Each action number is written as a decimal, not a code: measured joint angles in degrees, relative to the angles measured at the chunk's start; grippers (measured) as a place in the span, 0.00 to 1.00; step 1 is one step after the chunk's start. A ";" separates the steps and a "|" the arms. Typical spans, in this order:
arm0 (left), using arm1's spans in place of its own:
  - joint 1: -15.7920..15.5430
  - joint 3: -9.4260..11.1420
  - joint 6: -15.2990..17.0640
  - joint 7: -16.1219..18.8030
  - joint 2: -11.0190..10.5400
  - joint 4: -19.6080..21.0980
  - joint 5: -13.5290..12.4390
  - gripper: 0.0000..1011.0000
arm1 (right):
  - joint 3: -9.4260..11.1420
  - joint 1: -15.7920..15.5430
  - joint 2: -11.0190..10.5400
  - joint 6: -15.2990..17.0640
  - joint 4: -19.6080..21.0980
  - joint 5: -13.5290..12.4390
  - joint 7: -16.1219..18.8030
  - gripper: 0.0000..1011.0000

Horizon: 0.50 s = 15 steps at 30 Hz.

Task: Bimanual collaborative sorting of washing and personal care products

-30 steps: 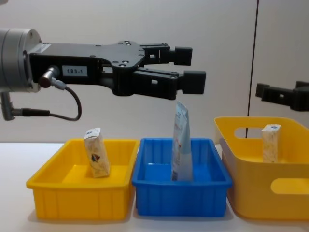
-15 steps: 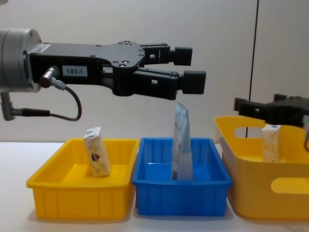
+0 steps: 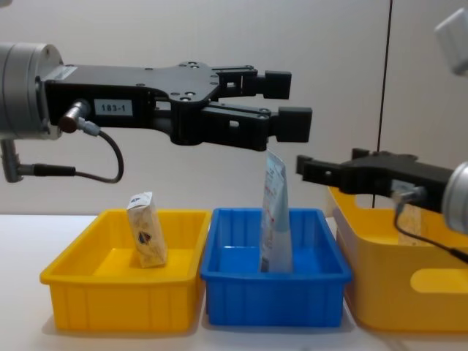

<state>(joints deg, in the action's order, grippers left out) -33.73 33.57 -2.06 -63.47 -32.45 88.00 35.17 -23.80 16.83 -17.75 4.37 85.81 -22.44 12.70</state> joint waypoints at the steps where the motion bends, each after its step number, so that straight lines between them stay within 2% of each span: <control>1: 0.00 0.00 0.00 0.00 0.00 0.00 0.00 0.99 | -0.25 0.38 0.29 -0.05 -0.57 0.15 0.14 0.99; 9: 0.00 0.00 0.00 0.00 0.00 0.00 0.00 0.99 | -2.03 2.76 2.38 -1.02 -4.52 2.37 0.47 0.99; 15: 0.00 0.00 0.00 0.00 0.00 0.00 0.00 0.99 | -2.98 3.70 3.78 -1.90 -6.90 4.50 -0.98 0.99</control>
<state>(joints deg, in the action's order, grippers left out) -33.73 33.57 -2.06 -63.47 -32.45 88.00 35.17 -26.78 20.53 -13.97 2.48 78.91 -17.93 11.72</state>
